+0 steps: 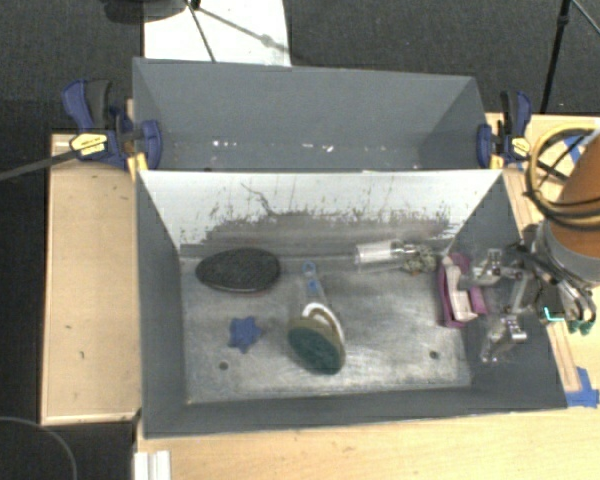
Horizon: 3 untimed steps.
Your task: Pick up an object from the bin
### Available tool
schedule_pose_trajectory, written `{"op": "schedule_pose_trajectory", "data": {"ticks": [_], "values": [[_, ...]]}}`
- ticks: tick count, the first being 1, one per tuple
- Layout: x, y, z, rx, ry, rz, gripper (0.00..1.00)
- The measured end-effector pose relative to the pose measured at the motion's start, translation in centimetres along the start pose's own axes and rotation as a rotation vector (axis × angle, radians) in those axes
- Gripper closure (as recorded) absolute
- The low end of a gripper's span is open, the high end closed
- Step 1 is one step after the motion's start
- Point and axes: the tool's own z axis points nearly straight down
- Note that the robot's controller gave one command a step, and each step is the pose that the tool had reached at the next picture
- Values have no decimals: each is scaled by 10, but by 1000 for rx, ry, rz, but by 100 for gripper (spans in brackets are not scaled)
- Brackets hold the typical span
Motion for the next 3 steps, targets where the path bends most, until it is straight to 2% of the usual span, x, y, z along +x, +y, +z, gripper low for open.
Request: {"op": "schedule_pose_trajectory", "data": {"ticks": [1, 2, 3], "values": [[-18, 6, 95, -1, -3, 374, 0], [-53, 72, 17, -4, -10, 543, 0], [-57, 152, 78, -3, -1, 648, 0]]}}
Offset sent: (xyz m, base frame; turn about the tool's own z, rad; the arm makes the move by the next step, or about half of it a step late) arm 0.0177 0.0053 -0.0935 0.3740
